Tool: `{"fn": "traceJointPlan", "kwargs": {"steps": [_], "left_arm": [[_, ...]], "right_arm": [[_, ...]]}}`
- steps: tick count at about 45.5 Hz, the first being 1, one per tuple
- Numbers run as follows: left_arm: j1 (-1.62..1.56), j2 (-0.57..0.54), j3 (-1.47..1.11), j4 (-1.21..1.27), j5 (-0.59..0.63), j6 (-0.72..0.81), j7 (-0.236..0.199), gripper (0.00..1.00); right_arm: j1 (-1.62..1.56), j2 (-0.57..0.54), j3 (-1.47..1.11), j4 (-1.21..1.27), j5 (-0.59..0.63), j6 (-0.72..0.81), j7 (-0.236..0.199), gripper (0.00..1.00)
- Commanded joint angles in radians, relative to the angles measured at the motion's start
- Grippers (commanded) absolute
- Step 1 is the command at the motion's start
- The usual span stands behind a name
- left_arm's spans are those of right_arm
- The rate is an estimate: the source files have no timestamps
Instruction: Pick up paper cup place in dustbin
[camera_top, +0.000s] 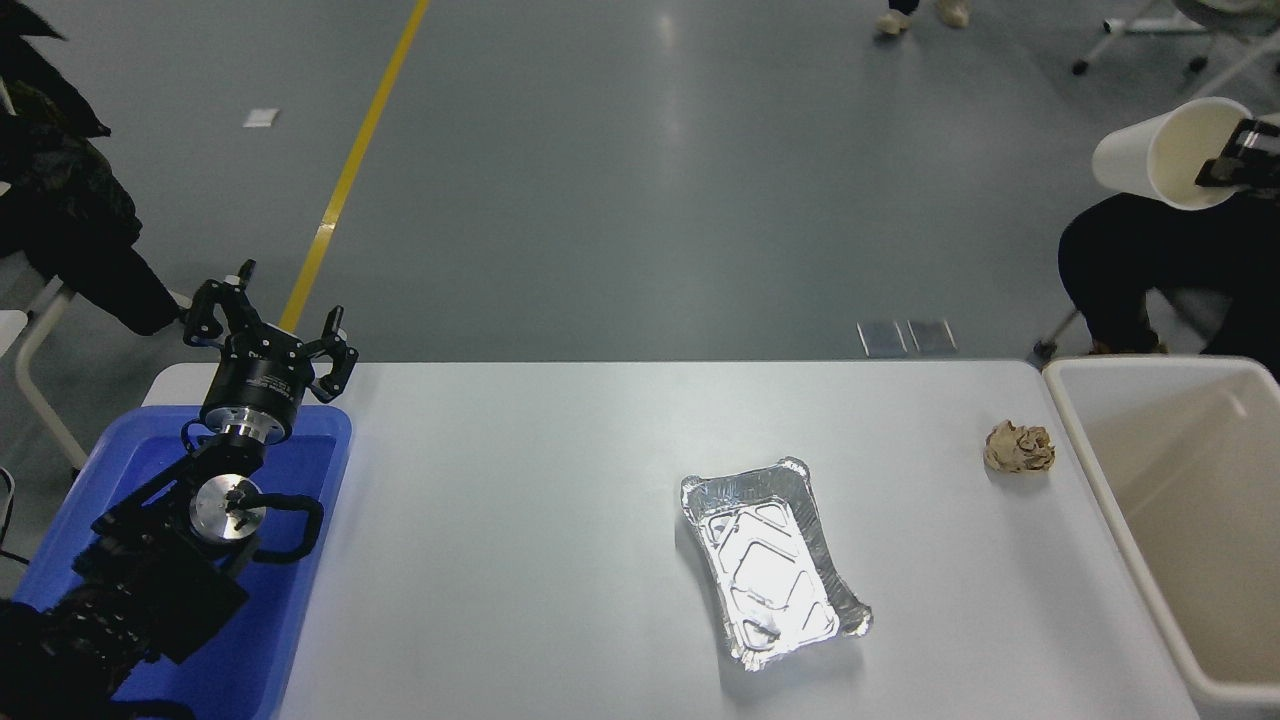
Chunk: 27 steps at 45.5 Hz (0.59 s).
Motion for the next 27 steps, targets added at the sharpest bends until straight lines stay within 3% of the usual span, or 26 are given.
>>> {"fn": "traceJointPlan", "kwargs": {"steps": [1,10,23,27], "left_arm": [[0.001,0.0,0.0,0.0,0.0,0.0,0.0,0.99],[-0.001,0.0,0.0,0.0,0.0,0.0,0.0,0.99],[-0.001,0.0,0.0,0.0,0.0,0.0,0.001,0.99],[-0.001,0.0,0.0,0.0,0.0,0.002,0.0,0.99]], "right_arm": [[-0.417,-0.039,0.376,-0.291,0.091,-0.096,-0.025,0.0],[-0.747,0.028,0.688,-0.487,0.113,-0.095,-0.051,0.0],[-1.023,0.252,0.926,-0.717,0.115,-0.083,-0.055,0.0],[-1.08,0.327,0.998,-0.788,0.124,-0.084,-0.079,0.0]]}}
